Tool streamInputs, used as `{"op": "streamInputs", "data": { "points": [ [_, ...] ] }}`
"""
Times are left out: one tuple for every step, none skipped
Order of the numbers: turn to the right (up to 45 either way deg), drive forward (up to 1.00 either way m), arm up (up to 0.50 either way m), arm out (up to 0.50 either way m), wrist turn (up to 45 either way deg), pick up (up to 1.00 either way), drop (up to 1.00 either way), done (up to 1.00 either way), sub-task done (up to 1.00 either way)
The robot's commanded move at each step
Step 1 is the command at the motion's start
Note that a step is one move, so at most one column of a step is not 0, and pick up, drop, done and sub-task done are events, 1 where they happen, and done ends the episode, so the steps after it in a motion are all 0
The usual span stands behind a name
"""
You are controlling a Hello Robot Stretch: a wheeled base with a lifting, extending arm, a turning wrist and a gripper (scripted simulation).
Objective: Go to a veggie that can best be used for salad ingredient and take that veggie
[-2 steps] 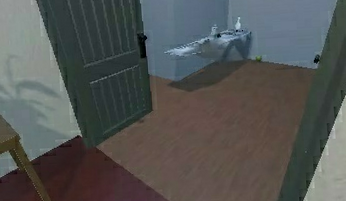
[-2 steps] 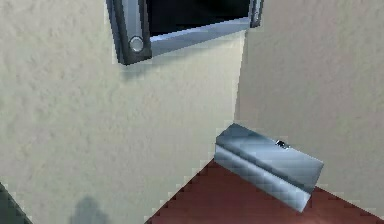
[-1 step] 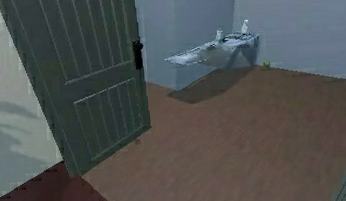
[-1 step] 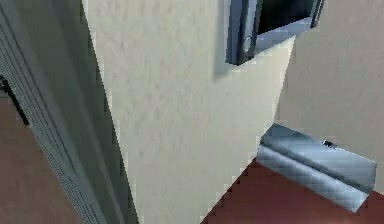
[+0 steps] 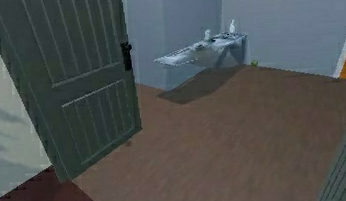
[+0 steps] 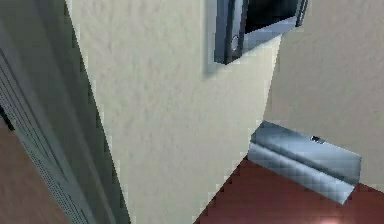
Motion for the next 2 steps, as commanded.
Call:
{"op": "streamInputs", "data": {
  "points": [
    [0.0,1.00,0.00,0.00,0.0,0.00,0.00,0.00,0.00],
    [0.0,0.90,0.00,0.00,0.0,0.00,0.00,0.00,0.00]
  ]
}}
